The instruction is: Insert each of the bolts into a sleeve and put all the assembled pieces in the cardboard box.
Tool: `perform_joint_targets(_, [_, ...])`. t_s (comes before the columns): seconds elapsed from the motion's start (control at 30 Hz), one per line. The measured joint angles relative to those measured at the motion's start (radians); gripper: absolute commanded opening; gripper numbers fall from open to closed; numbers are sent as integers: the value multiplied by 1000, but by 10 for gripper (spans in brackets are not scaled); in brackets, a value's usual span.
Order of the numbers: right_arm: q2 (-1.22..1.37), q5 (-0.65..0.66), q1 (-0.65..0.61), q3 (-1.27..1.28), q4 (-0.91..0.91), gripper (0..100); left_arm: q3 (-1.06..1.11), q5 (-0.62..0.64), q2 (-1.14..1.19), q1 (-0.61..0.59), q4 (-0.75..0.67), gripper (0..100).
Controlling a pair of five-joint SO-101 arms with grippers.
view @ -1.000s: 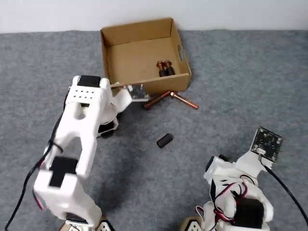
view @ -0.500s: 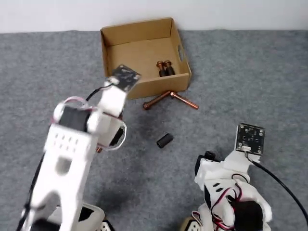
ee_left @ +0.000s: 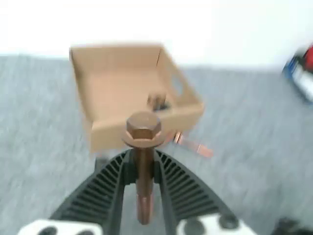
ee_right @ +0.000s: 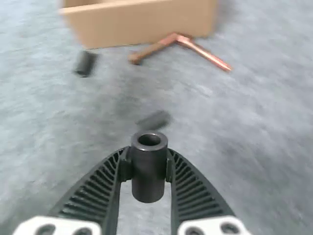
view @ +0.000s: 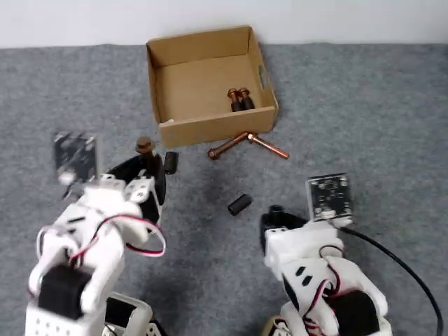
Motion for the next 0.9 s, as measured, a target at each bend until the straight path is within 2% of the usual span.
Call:
perform_joint_targets(0.17, [6, 43, -206, 0, -112, 9, 143, 11, -203, 17, -138, 5])
perform_joint_targets(0.3, [11, 144, -319, 0, -219, 9, 239, 25, -367, 132, -196, 5])
perform_joint_targets(0.43, [11, 238, -388, 0, -293, 9, 307, 80, -477, 252, -198, 5])
perform_joint_targets(0.63, [11, 316, -439, 0, -305, 9, 334, 106, -520, 285, -206, 5])
perform_joint_targets(0.9, [11, 328, -442, 0, -305, 9, 334, 138, -522, 336, -203, 5])
